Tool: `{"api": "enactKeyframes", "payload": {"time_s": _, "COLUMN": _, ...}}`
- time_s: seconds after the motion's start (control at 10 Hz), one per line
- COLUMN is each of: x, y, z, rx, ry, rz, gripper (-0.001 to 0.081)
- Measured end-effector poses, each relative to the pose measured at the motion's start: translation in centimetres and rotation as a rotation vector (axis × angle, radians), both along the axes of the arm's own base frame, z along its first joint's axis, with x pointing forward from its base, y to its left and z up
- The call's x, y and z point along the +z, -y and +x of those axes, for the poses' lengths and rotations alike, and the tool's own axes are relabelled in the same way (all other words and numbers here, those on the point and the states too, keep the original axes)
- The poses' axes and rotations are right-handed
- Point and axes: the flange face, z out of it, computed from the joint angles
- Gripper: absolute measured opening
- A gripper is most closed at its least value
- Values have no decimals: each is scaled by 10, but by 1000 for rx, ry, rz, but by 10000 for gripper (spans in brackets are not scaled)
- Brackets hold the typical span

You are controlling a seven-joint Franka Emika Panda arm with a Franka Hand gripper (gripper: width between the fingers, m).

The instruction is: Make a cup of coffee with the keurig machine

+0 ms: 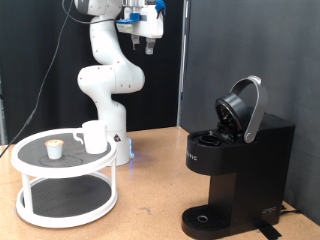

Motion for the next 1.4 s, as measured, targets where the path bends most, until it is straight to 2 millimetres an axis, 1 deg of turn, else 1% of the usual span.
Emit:
{"api": "enactKeyframes", "payload": {"time_s": 0.2, "x": 0, "y": 5, "z": 0, "rx": -2, "ry": -1, "rz": 8, "gripper": 734}}
{"api": "enactKeyframes", "payload": {"time_s": 0.3, "x": 0, "y": 16, "z": 1, "rx": -8, "ry": -1, "rz": 23, "gripper": 734}}
{"api": "enactKeyframes", "payload": {"time_s": 0.9, "x": -4, "y": 105, "z": 9, "rx": -84, "ry": -8, "rz": 35, "gripper": 734}}
{"api": "enactKeyframes", "payload": {"time_s": 1.0, "x": -4, "y": 112, "z": 12, "rx": -88, "ry": -1, "rz": 37, "gripper": 734}}
{"api": "enactKeyframes", "payload": {"time_s": 1.2, "x": -5, "y": 112, "z": 12, "rx": -77, "ry": -4, "rz": 39, "gripper": 734}}
{"api": "enactKeyframes", "payload": {"time_s": 1.3, "x": -6, "y": 117, "z": 10, "rx": -61, "ry": -3, "rz": 44, "gripper": 734}}
{"api": "enactKeyframes", "payload": {"time_s": 1.4, "x": -7, "y": 128, "z": 7, "rx": -51, "ry": -6, "rz": 42, "gripper": 734}}
